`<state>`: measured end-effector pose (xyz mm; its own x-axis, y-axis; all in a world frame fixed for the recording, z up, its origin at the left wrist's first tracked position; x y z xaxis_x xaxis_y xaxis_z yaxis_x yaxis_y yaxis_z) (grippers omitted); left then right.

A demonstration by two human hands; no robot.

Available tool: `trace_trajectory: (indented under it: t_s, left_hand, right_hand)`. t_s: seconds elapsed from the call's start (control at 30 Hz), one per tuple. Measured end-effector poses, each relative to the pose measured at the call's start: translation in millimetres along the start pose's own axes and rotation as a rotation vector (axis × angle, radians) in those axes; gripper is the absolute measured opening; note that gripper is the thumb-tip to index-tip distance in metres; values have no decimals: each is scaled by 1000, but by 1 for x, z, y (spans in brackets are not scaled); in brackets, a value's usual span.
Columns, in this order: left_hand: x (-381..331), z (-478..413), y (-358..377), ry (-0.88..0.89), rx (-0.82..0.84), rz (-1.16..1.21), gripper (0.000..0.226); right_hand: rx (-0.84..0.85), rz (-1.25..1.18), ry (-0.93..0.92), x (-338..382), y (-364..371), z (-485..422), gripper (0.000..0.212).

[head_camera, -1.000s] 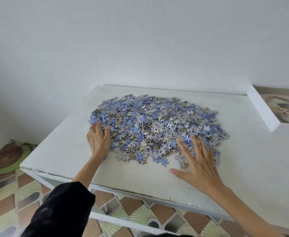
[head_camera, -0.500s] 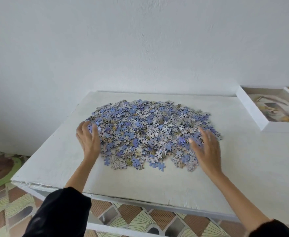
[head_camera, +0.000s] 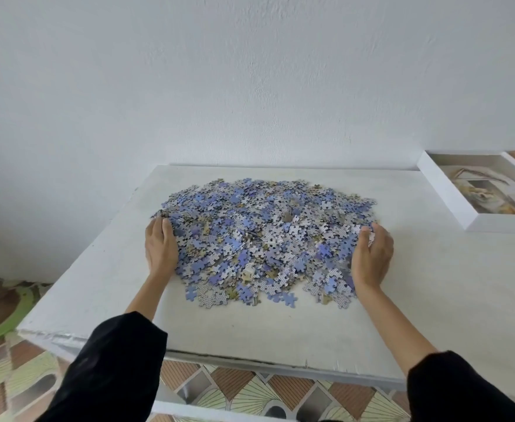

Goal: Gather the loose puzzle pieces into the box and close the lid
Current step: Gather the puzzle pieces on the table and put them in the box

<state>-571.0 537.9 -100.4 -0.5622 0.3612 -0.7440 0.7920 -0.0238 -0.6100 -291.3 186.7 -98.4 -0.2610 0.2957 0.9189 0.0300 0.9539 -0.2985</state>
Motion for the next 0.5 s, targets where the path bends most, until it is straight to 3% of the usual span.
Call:
trace_trajectory:
  t_s: [0.07, 0.13, 0.23, 0.37, 0.5]
  left_hand:
    - [-1, 3, -5, -19, -13, 45, 30]
    - [-5, 7, -11, -5, -21, -4, 39]
    - [-39, 30, -5, 249, 33, -180, 54]
    - [-82, 89, 42, 510, 300, -309, 60]
    - [-99, 118, 71, 649, 425, -451, 70]
  right_hand:
    - [-16, -21, 6, 4, -4, 2, 59]
    - [-2, -8, -2, 6, -10, 8, 65]
    - [194, 80, -65, 6, -2, 37, 72]
    - [469, 347, -127, 6, 24, 77, 95]
    - [482, 364, -119, 18, 41, 79, 74]
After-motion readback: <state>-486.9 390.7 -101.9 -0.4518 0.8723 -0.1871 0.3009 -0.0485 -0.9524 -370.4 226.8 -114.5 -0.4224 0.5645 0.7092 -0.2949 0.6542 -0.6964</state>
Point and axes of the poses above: each hand's wrist, its own z-axis away from the middle knuckle, its own y-axis out of the palm, x = y × z, the point moved 9 cm from there along -z, towards the middle knuckle, and after that the axes turned 6 degrees about -z, right-handed, at the moved point
